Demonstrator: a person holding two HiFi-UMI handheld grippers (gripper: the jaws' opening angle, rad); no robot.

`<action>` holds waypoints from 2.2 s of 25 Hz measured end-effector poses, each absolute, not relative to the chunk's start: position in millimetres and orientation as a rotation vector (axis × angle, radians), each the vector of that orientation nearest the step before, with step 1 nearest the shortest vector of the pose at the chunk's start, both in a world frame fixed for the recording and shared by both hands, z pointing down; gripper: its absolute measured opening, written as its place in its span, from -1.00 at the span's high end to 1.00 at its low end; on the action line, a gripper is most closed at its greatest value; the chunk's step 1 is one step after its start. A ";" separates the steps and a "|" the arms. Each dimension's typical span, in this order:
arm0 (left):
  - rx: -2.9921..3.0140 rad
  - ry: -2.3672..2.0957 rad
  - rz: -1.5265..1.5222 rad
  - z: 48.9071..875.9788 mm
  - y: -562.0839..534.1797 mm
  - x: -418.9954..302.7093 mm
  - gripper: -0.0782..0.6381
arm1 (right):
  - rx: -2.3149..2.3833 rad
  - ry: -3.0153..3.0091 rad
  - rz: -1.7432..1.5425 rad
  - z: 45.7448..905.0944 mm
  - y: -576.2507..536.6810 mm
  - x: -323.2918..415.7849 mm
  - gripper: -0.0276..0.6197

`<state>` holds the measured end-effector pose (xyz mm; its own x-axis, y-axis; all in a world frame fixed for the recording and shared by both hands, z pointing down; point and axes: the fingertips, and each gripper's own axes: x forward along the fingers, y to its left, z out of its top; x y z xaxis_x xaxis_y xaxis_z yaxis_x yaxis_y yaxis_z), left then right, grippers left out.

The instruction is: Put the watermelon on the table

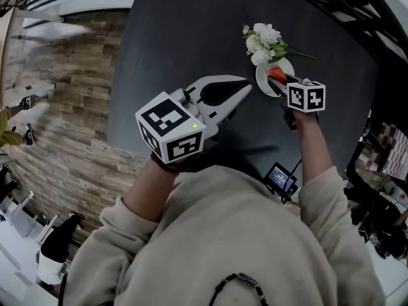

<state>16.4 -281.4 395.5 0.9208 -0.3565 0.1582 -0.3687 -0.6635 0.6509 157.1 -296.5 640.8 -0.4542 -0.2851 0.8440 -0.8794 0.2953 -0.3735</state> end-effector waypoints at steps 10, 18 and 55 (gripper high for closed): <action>2.352 -0.516 0.020 395.8 -282.8 11.6 0.77 | 1.036 -1.839 1.144 663.5 -291.5 158.5 0.33; 2.355 -0.509 0.031 394.4 -281.5 10.5 0.77 | 1.036 -1.824 1.129 668.4 -296.7 160.3 0.33; 2.606 -0.474 0.074 298.7 -231.5 55.6 0.77 | 1.110 -2.513 1.130 439.9 -241.9 199.0 0.86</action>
